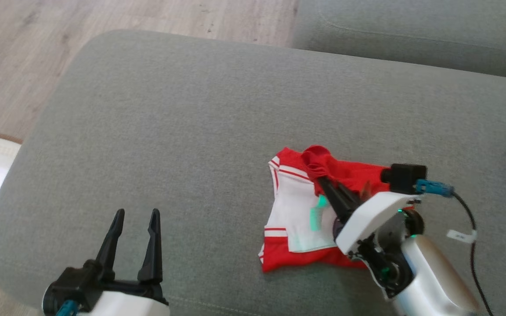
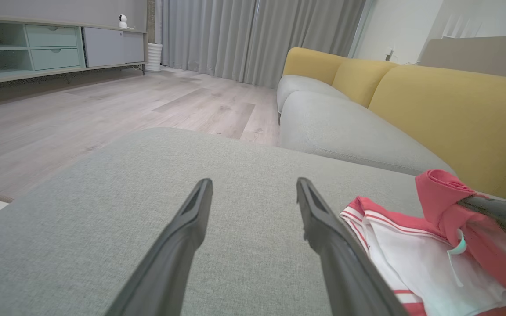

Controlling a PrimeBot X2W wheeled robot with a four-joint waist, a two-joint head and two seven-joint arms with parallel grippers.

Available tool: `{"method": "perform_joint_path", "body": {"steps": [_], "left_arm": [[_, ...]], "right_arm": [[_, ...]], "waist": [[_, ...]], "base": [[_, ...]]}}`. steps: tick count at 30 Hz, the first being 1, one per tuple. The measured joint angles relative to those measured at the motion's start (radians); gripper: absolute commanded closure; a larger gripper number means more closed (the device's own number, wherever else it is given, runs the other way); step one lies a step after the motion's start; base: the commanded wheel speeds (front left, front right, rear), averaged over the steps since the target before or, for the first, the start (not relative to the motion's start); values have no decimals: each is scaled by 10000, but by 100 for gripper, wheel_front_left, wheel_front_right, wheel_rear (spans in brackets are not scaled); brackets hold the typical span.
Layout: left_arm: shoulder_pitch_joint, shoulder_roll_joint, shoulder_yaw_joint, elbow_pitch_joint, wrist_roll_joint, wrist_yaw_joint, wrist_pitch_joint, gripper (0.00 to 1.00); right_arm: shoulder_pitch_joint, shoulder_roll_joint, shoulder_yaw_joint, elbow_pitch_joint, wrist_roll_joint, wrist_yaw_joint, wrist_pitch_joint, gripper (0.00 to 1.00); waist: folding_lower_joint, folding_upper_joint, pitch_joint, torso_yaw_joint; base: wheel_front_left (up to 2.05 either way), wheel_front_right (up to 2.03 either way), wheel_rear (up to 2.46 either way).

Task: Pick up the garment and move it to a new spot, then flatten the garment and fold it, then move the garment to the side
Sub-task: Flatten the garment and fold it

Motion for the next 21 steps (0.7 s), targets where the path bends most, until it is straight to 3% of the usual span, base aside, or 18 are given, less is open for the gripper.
{"method": "perform_joint_path", "body": {"steps": [4,5,6,7,8,11,15,18,21], "left_arm": [[-16,-17,-23,98,0,-71,0,0],[-28,-21,-35,121,0,-71,0,0],[-43,-27,-52,148,0,-73,0,0],[-43,-27,-52,148,0,-73,0,0],[-69,-31,-75,178,0,-79,0,0],[-190,-46,-222,268,0,-130,2,0],[-188,-165,-376,364,0,-169,13,0],[-188,-290,-514,395,0,-174,13,0],[-185,-380,-650,412,82,-230,13,0]], "right_arm": [[-517,-10,556,1041,468,0,-447,100],[-632,-10,704,1281,591,0,-523,84],[-741,-19,876,1492,732,-2,-660,56],[-741,-19,876,1492,732,-2,-660,13],[-847,-27,1074,1655,943,0,-754,0],[-1217,-31,1768,2052,1937,-2,-1099,0],[-1633,-31,2159,2220,2105,0,-1578,0],[-1940,-35,2132,2274,1714,0,-2036,0],[-2148,-40,1716,2393,600,-2,-2477,0]], "waist": [[0,0,6,207],[0,0,-2,236],[0,0,-16,258],[0,0,-16,258],[0,0,-31,276],[0,0,-105,278],[0,0,-183,152],[0,0,-238,4],[0,0,-274,-161]], "base": [[0,0,0],[0,0,0],[0,0,0],[0,0,0],[0,0,0],[0,0,0],[0,0,0],[0,0,0],[0,0,0]]}}
